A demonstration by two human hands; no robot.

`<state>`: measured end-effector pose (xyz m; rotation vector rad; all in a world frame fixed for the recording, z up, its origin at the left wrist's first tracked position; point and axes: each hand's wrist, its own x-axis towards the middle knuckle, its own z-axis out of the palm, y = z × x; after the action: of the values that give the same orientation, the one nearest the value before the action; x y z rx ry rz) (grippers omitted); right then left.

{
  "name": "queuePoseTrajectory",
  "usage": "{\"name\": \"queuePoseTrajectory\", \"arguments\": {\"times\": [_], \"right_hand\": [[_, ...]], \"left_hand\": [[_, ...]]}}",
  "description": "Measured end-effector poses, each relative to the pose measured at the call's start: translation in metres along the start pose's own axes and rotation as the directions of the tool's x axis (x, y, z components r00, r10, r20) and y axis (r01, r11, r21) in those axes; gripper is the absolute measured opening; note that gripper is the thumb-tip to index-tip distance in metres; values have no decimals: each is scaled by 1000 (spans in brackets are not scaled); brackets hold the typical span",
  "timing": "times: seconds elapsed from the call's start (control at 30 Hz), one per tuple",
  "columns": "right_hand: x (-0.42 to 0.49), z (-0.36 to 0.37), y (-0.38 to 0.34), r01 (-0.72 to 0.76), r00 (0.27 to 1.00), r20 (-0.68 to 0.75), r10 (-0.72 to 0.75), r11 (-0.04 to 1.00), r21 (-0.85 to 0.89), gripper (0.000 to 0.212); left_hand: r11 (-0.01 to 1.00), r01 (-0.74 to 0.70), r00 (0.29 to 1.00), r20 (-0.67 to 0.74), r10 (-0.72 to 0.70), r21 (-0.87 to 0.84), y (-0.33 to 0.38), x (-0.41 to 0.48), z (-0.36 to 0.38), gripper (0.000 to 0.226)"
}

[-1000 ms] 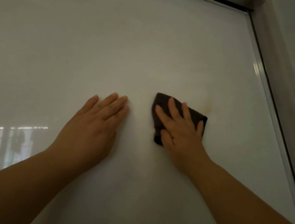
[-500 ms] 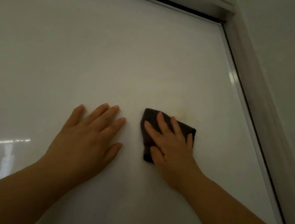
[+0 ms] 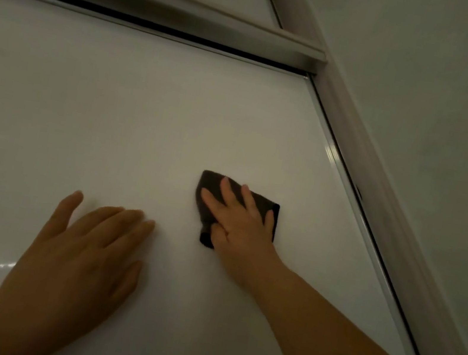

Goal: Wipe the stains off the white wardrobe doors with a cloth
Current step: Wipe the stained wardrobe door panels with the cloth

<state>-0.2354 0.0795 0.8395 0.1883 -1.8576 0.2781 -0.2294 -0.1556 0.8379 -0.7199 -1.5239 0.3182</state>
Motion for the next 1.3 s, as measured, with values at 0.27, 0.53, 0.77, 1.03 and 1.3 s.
{"name": "queuePoseTrajectory", "arguments": {"times": [0.27,0.53,0.77,1.03,1.3], "right_hand": [[-32,-5,58,46,999,15,-45,997,-64,56],[11,-5,11,47,999,9,-47,999,-2,54],[-27,-13,59,97,993,69,-93,994,-49,59],[67,-27,21,-68,998,9,67,997,22,54],[10,-18,43,173,984,51,-171,985,-27,58]], "left_hand": [[1000,13,1000,14,-13,-7,8,10,7,51],[997,71,997,14,-71,43,7,51,10,55],[996,51,998,28,-53,71,14,63,10,55],[994,68,998,11,-69,88,8,64,10,55],[991,108,994,4,-109,82,4,66,3,55]]}}
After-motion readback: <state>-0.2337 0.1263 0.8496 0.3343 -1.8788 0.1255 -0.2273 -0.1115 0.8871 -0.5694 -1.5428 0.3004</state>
